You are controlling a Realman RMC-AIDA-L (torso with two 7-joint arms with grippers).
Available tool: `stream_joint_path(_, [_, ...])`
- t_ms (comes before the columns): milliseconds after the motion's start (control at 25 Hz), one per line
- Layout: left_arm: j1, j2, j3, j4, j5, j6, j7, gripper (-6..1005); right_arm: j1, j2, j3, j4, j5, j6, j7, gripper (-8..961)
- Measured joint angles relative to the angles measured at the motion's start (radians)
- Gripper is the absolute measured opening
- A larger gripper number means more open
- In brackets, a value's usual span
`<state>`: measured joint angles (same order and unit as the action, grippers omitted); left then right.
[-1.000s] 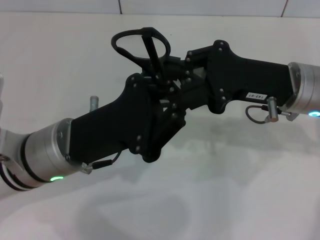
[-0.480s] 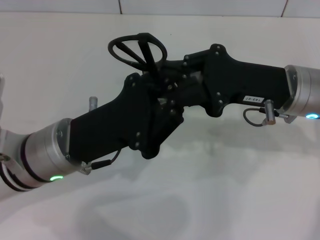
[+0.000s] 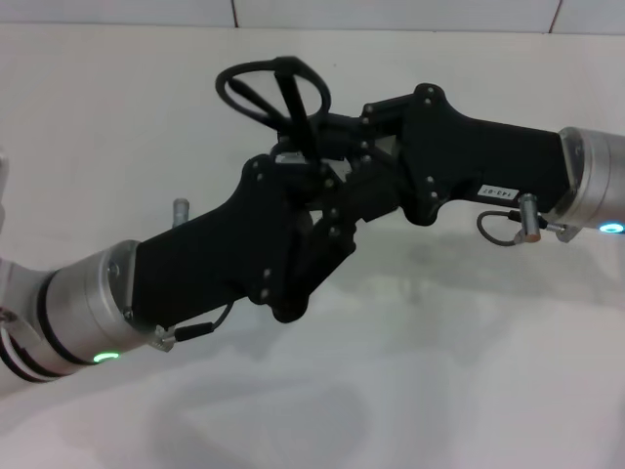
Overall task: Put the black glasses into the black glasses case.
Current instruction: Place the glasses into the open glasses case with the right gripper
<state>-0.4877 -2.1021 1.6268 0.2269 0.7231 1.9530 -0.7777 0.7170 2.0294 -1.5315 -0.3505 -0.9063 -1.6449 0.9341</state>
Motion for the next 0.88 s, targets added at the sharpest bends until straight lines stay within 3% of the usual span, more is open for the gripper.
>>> stream_joint_path(240, [0.008,0.01,0.017,0.001,0.003,0.012,0.0,59,-0.025,0.0,0.009,-0.01,0.024,0.002,0.0,37])
stream_joint_path(400, [0.046,0.053,0.014,0.01,0.003,0.043,-0.004,59,-0.063,-0.006,-0.005,-0.062,-0.002,0.054,-0.005,37])
stream_joint_path(480, [0.071,0.084,0.012,0.015,0.003,0.07,-0.015,59,-0.093,-0.013,-0.013,-0.169,-0.091,0.117,0.042,37])
stream_joint_path(640, [0.13,0.137,0.0,0.045,-0.004,0.081,-0.066,60,-0.229,-0.012,-0.017,-0.555,-0.427,0.308,0.283,37])
stream_joint_path(800, [0.179,0.154,-0.049,0.068,-0.007,0.081,-0.075,60,-0.389,-0.008,-0.112,-0.972,-0.786,0.504,0.545,37])
stream_joint_path(880, [0.208,0.154,-0.084,0.084,-0.007,0.081,-0.076,60,-0.406,-0.009,-0.156,-1.083,-0.948,0.553,0.664,37])
